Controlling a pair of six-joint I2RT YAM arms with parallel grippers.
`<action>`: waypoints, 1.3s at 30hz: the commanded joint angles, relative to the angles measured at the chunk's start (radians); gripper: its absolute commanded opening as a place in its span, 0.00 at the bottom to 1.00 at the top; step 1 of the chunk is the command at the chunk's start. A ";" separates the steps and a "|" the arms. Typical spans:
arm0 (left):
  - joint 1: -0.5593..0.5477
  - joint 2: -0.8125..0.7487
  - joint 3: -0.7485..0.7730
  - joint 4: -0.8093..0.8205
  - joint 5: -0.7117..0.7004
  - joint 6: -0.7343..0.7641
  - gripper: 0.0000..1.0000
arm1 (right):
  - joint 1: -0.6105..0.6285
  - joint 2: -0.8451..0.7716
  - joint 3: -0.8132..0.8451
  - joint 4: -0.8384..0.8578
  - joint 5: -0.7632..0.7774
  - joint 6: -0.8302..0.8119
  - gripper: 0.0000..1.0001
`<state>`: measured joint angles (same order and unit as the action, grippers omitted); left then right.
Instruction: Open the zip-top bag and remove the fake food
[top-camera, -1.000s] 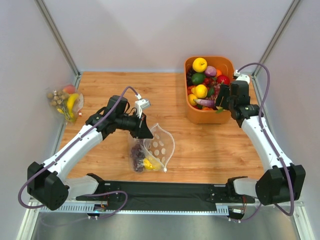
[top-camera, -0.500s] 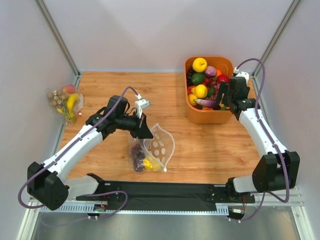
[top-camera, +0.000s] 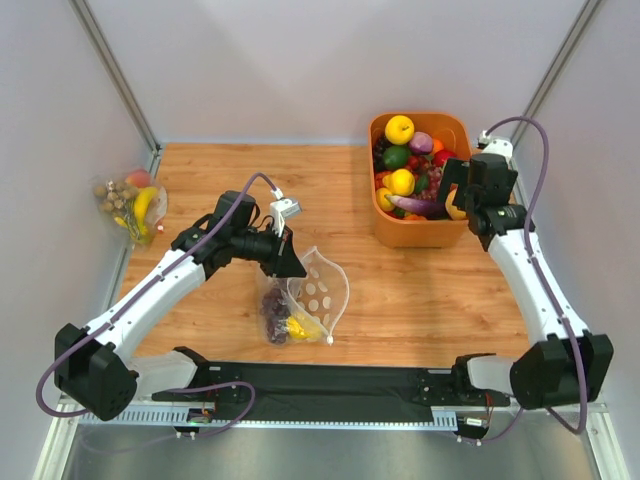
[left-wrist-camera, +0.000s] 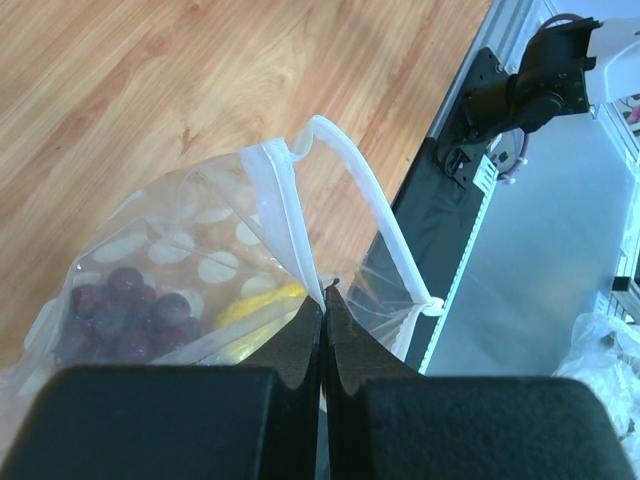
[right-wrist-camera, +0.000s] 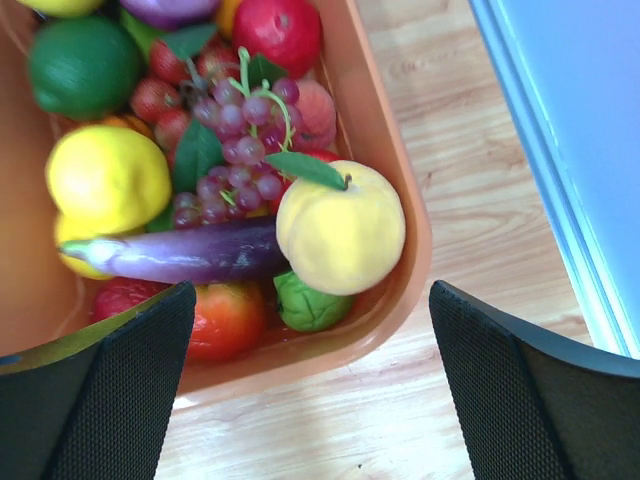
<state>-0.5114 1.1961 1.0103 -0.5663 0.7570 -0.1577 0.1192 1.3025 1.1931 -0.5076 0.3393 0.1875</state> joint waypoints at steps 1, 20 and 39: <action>-0.009 -0.010 0.020 -0.009 0.015 0.017 0.00 | -0.007 -0.117 -0.006 0.033 -0.040 -0.011 1.00; -0.010 0.003 0.020 -0.009 0.016 0.017 0.00 | 0.226 -0.552 -0.290 0.116 -0.346 0.225 0.85; -0.012 0.017 0.024 -0.021 0.007 0.024 0.00 | 0.875 -0.267 -0.299 0.257 -0.057 0.297 0.75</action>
<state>-0.5171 1.2137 1.0103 -0.5713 0.7570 -0.1509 0.9588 1.0161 0.8700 -0.3244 0.2352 0.4599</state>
